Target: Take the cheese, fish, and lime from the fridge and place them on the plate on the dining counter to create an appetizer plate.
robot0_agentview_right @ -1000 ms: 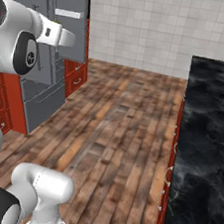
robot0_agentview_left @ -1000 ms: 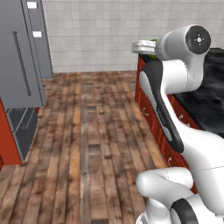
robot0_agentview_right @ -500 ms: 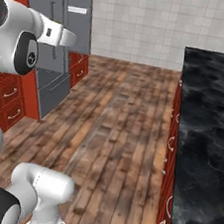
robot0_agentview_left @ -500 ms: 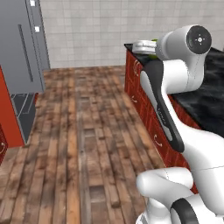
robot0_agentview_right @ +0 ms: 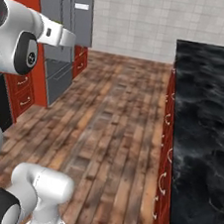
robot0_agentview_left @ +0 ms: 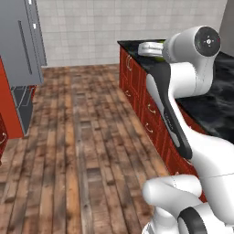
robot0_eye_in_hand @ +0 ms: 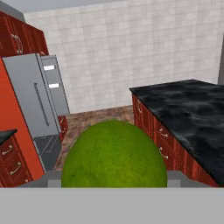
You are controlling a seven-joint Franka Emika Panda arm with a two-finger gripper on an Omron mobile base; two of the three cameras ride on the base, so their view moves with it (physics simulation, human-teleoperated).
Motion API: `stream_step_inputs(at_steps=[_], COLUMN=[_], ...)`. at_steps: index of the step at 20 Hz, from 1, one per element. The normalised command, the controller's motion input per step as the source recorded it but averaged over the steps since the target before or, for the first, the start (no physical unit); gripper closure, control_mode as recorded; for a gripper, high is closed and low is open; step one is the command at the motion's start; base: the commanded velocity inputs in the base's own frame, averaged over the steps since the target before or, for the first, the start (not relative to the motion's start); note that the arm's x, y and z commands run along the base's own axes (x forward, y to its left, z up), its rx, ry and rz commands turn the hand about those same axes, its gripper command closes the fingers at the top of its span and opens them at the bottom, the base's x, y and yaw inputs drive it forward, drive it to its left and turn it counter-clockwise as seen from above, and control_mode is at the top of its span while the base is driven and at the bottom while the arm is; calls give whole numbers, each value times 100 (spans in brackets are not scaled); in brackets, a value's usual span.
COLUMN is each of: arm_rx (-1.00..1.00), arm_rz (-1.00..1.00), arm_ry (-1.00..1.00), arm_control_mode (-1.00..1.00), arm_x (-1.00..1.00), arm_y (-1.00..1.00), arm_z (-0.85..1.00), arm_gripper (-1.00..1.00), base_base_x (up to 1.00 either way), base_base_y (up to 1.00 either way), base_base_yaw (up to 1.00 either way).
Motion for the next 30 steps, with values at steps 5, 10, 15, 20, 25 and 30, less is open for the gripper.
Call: stream_step_inputs(at_steps=[5,10,15,20,25,30], arm_rx=[0,0,0,0,0,0], arm_rz=[0,0,0,0,0,0], arm_ry=[0,0,0,0,0,0], arm_control_mode=[100,100,100,100,100,100], arm_x=[0,0,0,0,0,0], arm_y=[0,0,0,0,0,0], arm_z=[0,0,0,0,0,0], arm_gripper=[100,100,100,100,100,100], base_base_x=[-100,-100,-54,-33,-18,0], base_base_y=[-12,-57,-98,-100,-100,-100], base_base_yaw=[-18,-18,-9,-4,-2,-2])
